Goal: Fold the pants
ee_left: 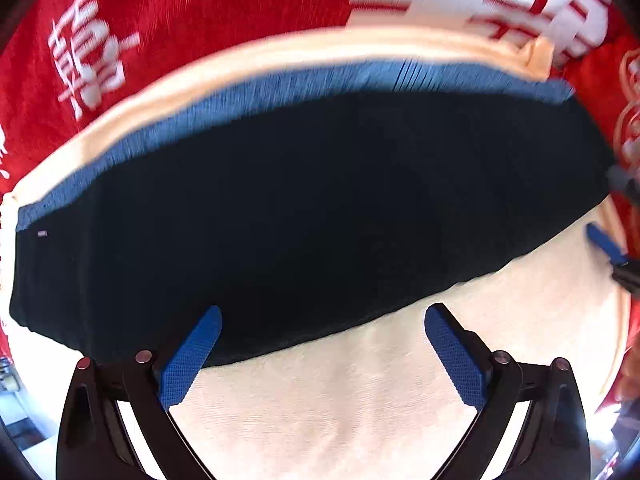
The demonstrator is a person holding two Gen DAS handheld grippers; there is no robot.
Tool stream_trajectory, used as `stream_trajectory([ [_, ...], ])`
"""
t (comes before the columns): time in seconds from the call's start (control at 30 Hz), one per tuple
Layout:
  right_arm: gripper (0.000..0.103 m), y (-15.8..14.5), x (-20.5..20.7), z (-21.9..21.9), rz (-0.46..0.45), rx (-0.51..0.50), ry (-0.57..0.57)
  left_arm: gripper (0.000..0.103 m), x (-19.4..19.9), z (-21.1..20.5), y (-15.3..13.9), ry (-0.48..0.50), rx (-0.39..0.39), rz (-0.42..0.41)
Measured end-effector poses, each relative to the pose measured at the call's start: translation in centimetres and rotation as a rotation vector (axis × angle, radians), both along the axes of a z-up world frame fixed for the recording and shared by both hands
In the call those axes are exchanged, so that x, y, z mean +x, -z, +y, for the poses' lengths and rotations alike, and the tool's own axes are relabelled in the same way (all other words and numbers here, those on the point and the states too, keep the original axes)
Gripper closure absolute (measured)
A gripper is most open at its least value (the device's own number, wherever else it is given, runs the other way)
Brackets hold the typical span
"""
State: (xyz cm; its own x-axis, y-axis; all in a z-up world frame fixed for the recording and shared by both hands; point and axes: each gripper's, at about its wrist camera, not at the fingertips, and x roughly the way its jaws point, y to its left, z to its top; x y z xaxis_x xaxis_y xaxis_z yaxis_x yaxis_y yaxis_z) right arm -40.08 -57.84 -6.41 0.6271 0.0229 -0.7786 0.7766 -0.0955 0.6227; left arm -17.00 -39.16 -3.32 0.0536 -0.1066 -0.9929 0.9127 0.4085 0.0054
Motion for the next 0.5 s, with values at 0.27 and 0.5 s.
stream_trajectory([
  [0.27,0.014,1.0,1.0,-1.2,-0.019,-0.017,0.051,0.001,-0.8,-4.7,-0.6,0.014,-0.059,-0.027],
  [0.5,0.043,1.0,1.0,-1.0,0.063,-0.038,0.027,0.001,-1.0,-5.8,1.9,-0.009,-0.014,-0.067],
])
